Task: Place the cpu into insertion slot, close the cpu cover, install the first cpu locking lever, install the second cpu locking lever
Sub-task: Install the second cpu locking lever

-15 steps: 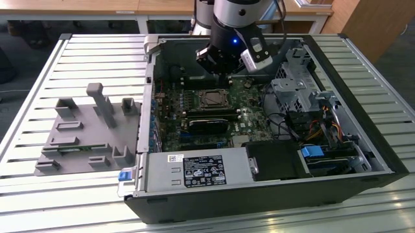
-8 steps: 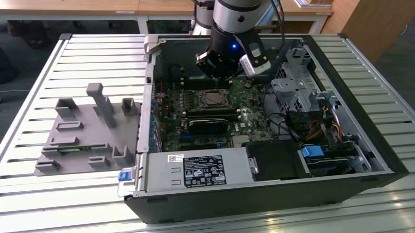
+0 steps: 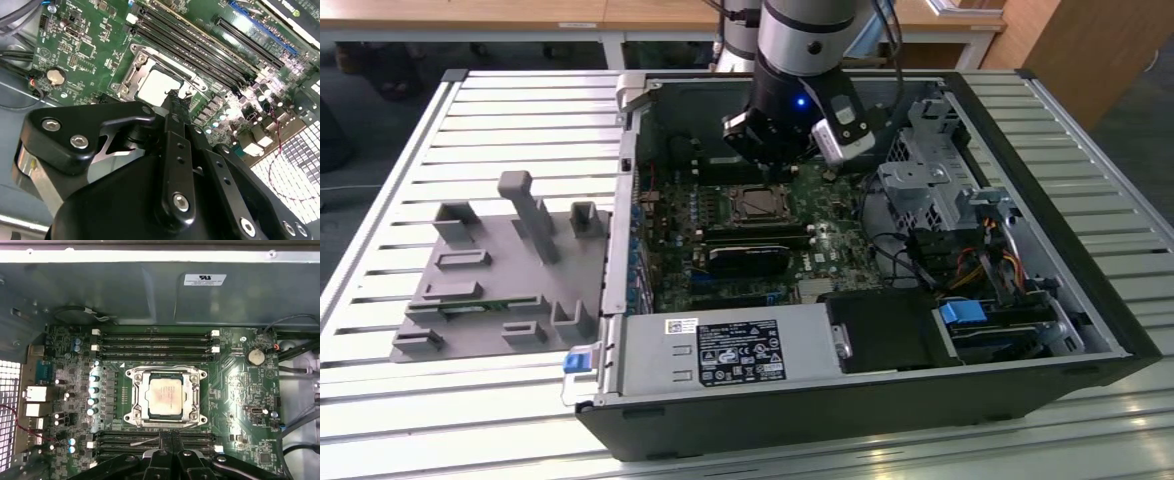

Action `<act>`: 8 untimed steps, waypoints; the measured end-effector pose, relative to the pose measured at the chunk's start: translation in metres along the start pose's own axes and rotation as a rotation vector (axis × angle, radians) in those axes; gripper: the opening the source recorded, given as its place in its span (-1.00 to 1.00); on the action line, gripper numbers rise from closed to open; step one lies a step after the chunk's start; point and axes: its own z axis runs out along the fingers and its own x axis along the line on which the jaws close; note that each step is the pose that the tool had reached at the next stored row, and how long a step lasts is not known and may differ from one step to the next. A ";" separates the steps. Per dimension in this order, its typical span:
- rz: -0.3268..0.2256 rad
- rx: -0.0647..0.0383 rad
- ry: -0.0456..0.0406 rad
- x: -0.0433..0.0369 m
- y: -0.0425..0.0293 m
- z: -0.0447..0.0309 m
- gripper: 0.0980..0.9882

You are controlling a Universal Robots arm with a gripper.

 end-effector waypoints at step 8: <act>-0.008 0.000 0.0049 -0.0002 -0.0016 0.0099 -0.99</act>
